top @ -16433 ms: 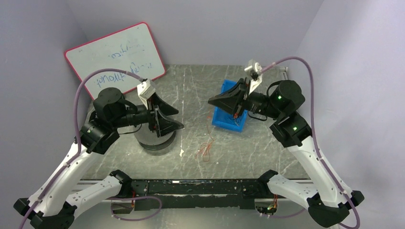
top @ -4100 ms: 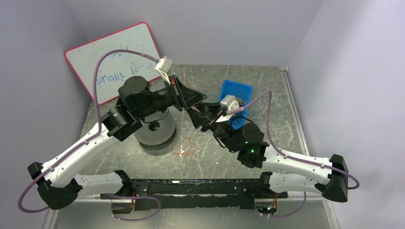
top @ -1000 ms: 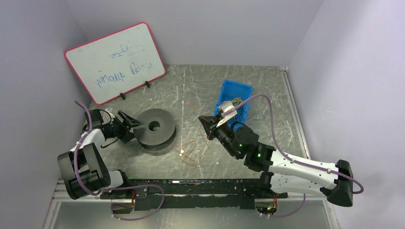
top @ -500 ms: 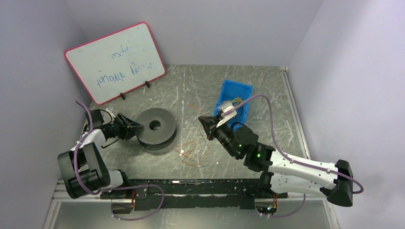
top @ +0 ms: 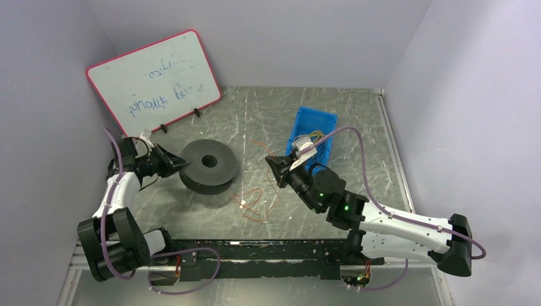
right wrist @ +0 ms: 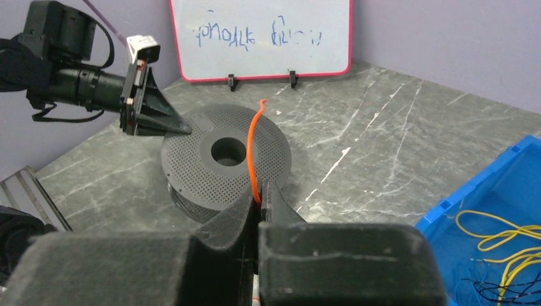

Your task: Wrap the cables

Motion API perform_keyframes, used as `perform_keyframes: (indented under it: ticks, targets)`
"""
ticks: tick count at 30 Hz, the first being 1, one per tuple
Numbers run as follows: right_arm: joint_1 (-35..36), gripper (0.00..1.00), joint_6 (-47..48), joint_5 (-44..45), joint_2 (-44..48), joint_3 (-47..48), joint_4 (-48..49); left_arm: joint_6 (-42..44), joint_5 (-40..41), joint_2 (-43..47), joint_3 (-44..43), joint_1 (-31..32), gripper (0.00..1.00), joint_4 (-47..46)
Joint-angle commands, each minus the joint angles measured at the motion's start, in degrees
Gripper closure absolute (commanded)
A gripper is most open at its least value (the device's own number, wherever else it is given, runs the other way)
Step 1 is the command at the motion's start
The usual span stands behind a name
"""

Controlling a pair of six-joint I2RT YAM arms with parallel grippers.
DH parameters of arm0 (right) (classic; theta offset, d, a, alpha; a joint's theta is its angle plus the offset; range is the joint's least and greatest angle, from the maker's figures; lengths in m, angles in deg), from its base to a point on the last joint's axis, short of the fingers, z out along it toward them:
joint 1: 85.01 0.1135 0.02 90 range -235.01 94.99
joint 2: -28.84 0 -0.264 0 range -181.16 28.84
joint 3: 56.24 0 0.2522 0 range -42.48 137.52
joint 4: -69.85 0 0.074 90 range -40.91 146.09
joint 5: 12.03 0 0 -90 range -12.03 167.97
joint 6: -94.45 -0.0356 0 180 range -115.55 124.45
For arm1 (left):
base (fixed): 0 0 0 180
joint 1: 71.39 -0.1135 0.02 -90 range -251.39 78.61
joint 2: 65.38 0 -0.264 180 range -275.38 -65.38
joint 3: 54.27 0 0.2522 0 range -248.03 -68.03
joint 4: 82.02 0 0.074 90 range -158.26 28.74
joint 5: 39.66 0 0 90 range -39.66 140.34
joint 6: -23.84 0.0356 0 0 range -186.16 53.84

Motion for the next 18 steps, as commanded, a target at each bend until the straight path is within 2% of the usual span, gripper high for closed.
perform_keyframes:
  ticks: [1,4,8,18]
  targets:
    - [-0.27,1.0,-0.6,-0.03,1.83,0.15,-1.09,2.41,2.56,1.83,-4.73,1.76,0.93,2.9]
    - [-0.28,1.0,-0.78,0.43,2.84,-0.14,-2.04,2.65,2.19,1.98,-6.7,2.86,0.93,3.59]
    - [-0.23,1.0,-1.25,1.06,4.5,-0.42,-3.76,3.77,5.57,2.48,-10.69,6.09,0.93,6.58]
    - [-0.24,1.0,-1.25,4.72,11.8,-0.54,-9.99,5.35,17.98,2.17,-22.16,19.75,0.93,13.12]
